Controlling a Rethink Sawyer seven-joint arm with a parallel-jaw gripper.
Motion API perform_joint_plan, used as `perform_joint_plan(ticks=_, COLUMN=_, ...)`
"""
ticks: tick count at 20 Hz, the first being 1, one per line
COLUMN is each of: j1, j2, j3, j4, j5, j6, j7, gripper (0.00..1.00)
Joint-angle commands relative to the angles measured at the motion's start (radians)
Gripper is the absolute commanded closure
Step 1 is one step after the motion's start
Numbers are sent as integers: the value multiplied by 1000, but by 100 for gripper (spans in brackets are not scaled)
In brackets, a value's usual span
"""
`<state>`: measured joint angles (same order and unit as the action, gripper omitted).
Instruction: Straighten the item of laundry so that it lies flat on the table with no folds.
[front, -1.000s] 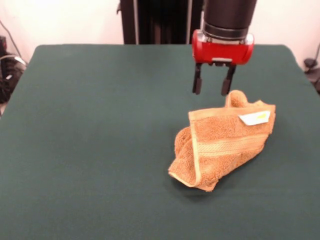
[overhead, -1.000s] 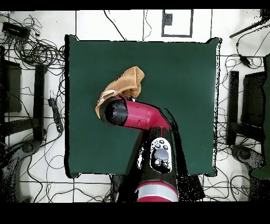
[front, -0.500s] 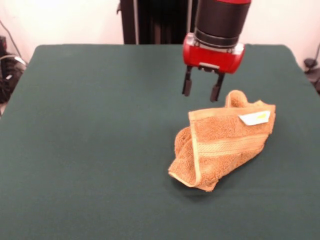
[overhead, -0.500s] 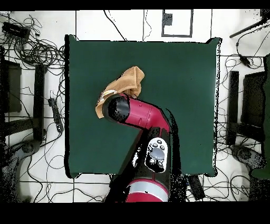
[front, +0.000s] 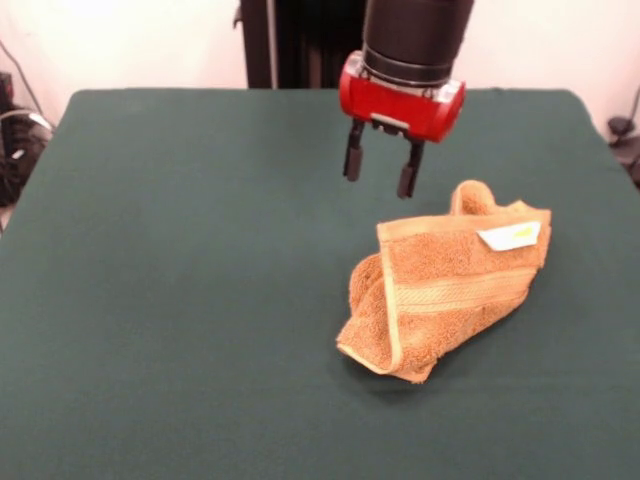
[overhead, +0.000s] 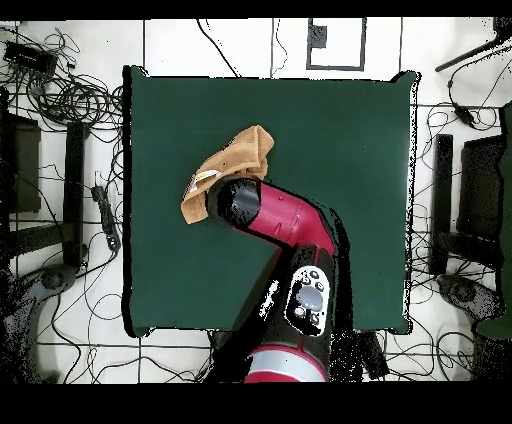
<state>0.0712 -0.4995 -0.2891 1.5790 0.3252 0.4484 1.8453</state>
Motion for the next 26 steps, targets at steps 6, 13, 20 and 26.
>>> perform_joint_plan(ticks=6, j1=-29, j2=-27, j3=139, j4=11, j5=163, j6=40, j7=276, gripper=0)
perform_joint_plan(ticks=13, j1=-17, j2=-29, j3=165, j4=34, j5=223, j6=-3, j7=274, gripper=0)
perform_joint_plan(ticks=20, j1=-25, j2=-35, j3=214, j4=79, j5=268, j6=-47, j7=242, gripper=0)
perform_joint_plan(ticks=26, j1=-37, j2=-33, j3=255, j4=118, j5=279, j6=-124, j7=229, gripper=0)
